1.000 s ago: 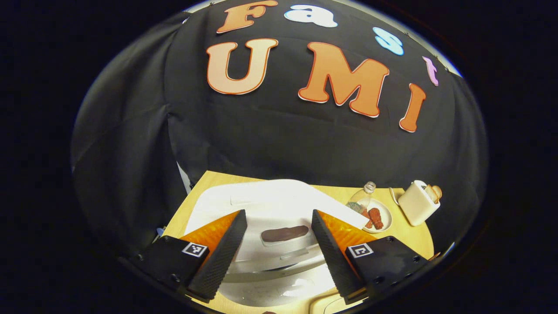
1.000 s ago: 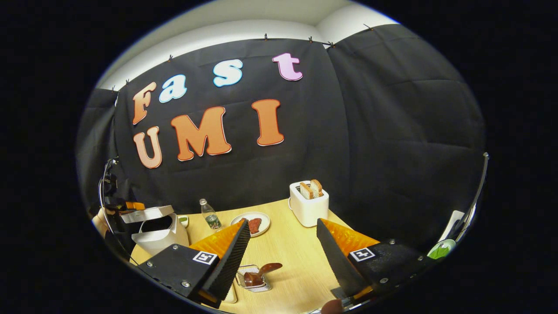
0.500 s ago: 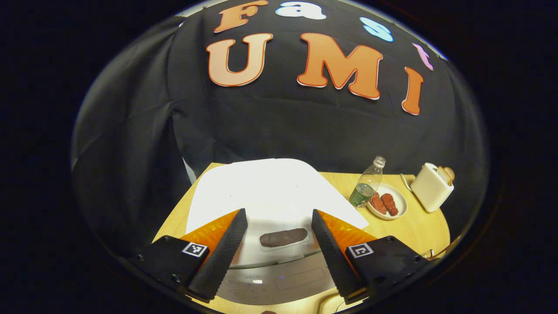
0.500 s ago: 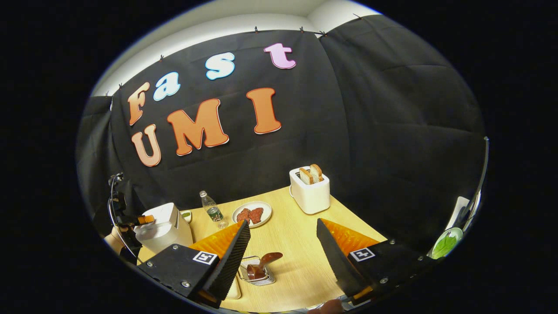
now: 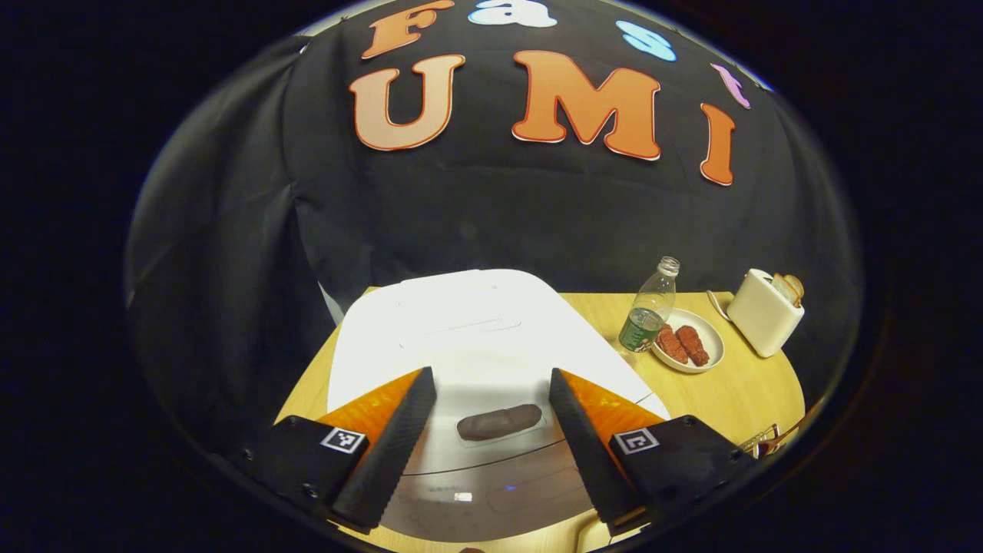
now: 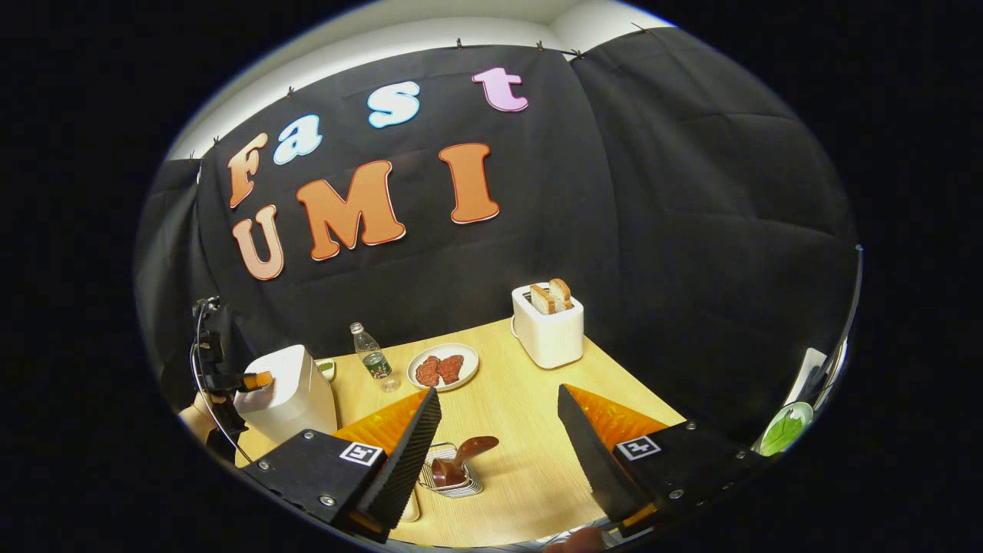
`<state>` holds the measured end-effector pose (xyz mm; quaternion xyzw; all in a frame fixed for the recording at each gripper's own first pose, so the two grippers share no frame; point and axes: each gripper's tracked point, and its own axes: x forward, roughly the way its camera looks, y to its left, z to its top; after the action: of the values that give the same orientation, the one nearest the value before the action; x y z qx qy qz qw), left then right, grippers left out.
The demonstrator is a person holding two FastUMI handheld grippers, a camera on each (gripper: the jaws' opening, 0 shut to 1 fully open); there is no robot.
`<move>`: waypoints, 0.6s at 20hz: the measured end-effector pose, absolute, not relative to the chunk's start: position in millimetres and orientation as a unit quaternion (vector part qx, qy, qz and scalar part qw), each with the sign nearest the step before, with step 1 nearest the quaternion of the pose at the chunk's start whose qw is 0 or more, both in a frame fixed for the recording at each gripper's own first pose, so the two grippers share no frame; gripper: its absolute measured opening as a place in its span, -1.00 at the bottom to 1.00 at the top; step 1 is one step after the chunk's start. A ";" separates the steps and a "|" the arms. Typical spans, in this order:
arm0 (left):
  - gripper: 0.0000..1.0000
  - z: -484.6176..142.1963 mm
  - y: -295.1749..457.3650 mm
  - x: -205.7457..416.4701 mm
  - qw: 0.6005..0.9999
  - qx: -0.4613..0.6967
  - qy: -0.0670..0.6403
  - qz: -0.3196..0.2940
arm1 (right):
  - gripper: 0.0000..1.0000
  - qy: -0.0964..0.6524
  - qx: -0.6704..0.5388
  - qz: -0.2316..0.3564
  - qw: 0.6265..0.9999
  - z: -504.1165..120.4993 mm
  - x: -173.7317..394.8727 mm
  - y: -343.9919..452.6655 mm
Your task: Close the left gripper, press the button to open the rice cooker; take a wooden spoon from the chopstick holder with the right hand, scoop a spoonful of rice and pour it into the rice cooker, then put the wooden spoon back into the chopstick holder.
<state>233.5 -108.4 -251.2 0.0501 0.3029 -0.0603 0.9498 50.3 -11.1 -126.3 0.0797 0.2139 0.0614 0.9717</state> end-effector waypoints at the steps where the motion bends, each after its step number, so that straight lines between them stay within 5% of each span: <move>1: 1.00 -241.6 -109.0 230.0 0.953 0.045 0.295 -0.060 | 0.90 0.206 0.078 0.065 0.973 -118.2 53.1 -9.0; 12: 1.00 -12.6 -52.1 163.0 0.991 0.007 0.127 -0.044 | 0.89 0.107 0.025 0.107 0.988 -8.3 78.0 29.9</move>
<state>163.0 -52.1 -12.6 0.0065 0.1266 -0.0439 0.9910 78.0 29.9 -8.3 0.0251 0.1072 0.1067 0.9882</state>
